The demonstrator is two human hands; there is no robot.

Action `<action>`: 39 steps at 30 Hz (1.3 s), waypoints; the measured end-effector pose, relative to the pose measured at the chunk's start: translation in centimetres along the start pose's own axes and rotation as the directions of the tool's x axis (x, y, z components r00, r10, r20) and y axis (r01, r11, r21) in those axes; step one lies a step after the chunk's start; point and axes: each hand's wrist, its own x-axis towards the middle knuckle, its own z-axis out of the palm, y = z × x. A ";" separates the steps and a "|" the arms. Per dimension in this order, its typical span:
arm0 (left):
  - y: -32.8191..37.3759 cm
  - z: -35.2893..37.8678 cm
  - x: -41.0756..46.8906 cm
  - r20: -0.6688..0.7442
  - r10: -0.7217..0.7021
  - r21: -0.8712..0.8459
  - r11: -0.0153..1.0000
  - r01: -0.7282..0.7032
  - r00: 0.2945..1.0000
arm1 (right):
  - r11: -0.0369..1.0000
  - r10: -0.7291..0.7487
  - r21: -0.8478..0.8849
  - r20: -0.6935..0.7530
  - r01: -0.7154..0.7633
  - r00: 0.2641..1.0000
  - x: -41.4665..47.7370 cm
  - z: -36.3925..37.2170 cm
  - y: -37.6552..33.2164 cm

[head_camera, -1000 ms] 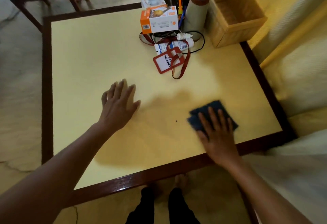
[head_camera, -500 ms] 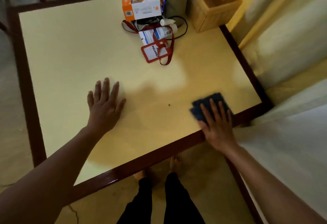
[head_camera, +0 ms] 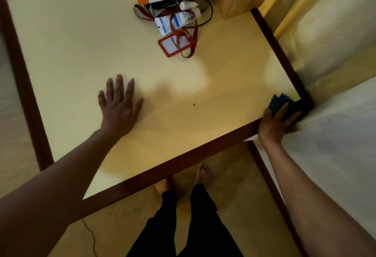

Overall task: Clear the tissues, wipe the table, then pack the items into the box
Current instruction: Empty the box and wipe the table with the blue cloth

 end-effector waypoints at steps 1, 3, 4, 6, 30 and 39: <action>0.0 -0.1 -0.2 0.011 -0.005 0.002 1.000 0.005 1.000 | 0.999 -0.044 0.006 0.025 0.044 0.999 -2.5 0.8 0.0; 0.1 -0.2 -0.1 0.031 -0.008 -0.006 1.000 0.008 0.999 | 0.991 -0.132 -0.017 0.107 0.135 0.985 -7.3 2.6 -0.2; 0.0 -0.3 0.0 0.044 -0.013 -0.014 1.000 0.014 0.999 | 0.986 -0.149 -0.046 0.157 0.158 0.976 -9.9 3.5 -0.5; 0.1 -0.9 0.2 0.082 -0.031 -0.029 0.999 0.034 0.996 | 0.961 -0.179 -0.170 0.211 0.216 0.961 -14.9 4.4 -1.6; -1.9 -5.2 -28.9 0.110 -0.772 -0.646 0.423 0.635 0.626 | 0.003 -0.771 -0.137 0.631 0.991 0.090 -16.5 3.8 -0.1; -6.7 -7.8 -30.5 0.324 -0.757 -0.846 0.036 0.532 0.567 | -0.343 -0.582 0.120 0.751 0.932 -0.311 -35.0 13.8 -10.0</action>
